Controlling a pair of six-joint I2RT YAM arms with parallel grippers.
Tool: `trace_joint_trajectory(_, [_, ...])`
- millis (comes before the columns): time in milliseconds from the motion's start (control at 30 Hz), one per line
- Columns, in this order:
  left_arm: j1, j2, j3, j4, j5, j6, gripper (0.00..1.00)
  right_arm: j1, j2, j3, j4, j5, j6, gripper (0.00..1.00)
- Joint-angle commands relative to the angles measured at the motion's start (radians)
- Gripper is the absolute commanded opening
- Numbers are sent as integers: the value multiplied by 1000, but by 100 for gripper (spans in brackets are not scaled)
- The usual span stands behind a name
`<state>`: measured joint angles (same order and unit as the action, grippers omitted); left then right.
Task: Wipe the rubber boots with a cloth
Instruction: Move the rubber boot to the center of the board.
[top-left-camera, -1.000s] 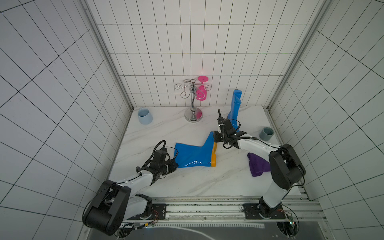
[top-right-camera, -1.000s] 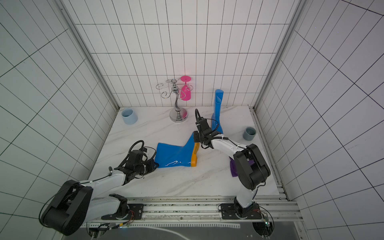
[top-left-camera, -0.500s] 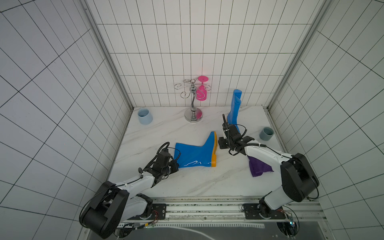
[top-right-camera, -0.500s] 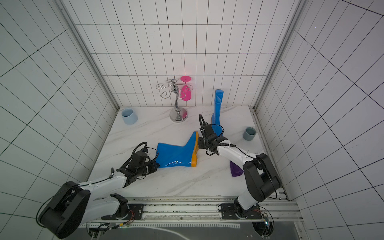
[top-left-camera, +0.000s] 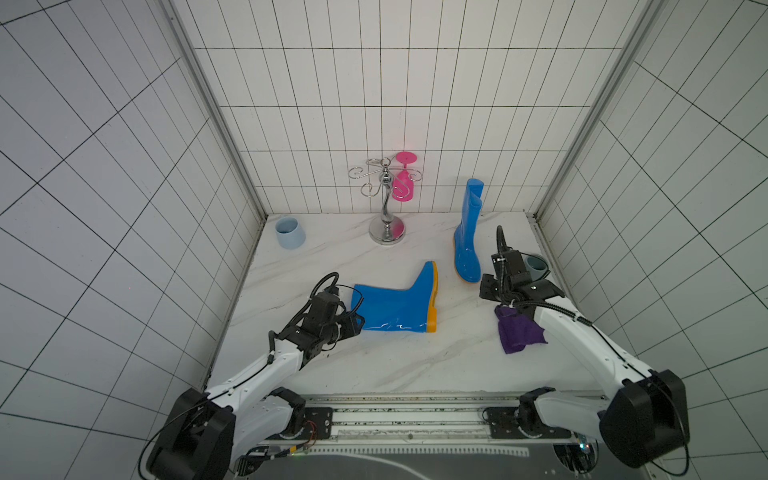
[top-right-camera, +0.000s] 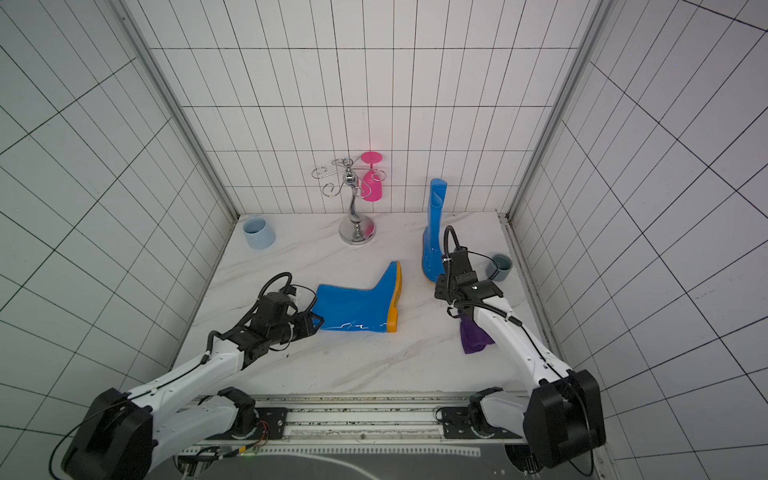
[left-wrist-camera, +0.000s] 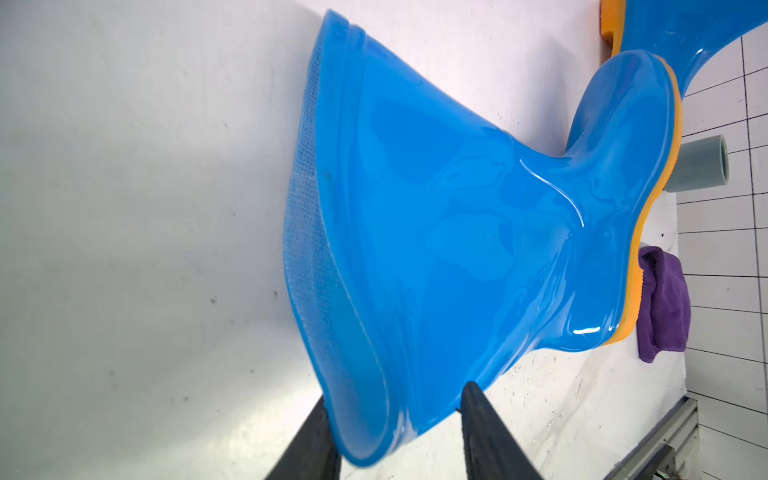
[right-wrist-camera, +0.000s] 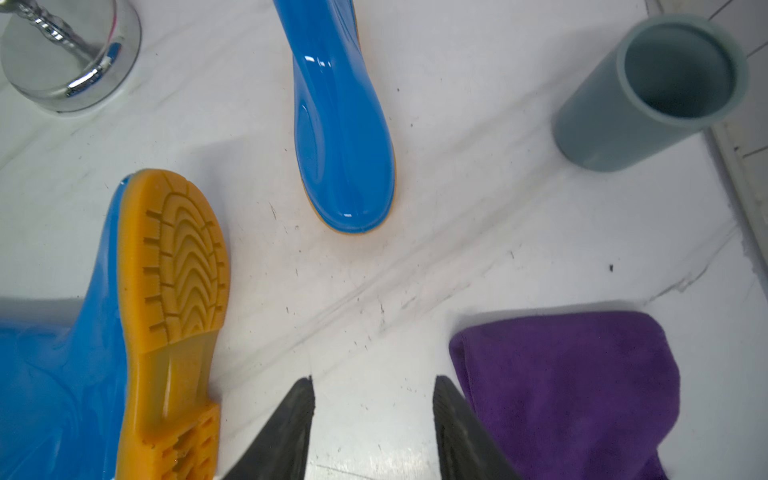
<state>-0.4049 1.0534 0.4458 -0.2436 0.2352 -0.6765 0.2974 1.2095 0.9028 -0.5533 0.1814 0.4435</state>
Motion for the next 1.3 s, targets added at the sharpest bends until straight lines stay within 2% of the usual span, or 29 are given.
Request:
trace_joint_trajectory(0, [41,-7,29,2,-8,17,50,-49,-34,-96,-103,-20,71,50])
trace_joint_trajectory(133, [69,9,53,-20,19,29,57,-77,-90,-126,-108,-14,112,54])
trace_joint_trajectory(333, [68,-9,25,-56,161,26,57,-130,-123,-131,-118,-2,128,56])
trace_joint_trajectory(400, [66,-50,-7,-62,167,10,57,-146,-116,-134,-118,-6,127,56])
trace_joint_trajectory(533, [72,-128,-41,-86,10,-4,58,-171,-93,-136,-110,-33,123,56])
trace_joint_trajectory(667, [88,-150,-70,25,-154,-19,61,-203,-97,-157,-82,-84,116,55])
trace_joint_trajectory(733, [100,-116,-55,77,-190,-13,63,-209,-103,-164,-70,-93,114,55])
trace_joint_trajectory(867, [124,38,10,162,-183,19,62,-219,-105,-168,-55,-111,101,55])
trace_joint_trajectory(1033, [164,254,129,164,-87,64,53,-238,-94,-163,-40,-132,72,55])
trace_joint_trajectory(1267, [175,412,164,282,-1,31,46,-271,-79,-170,-25,-155,57,55])
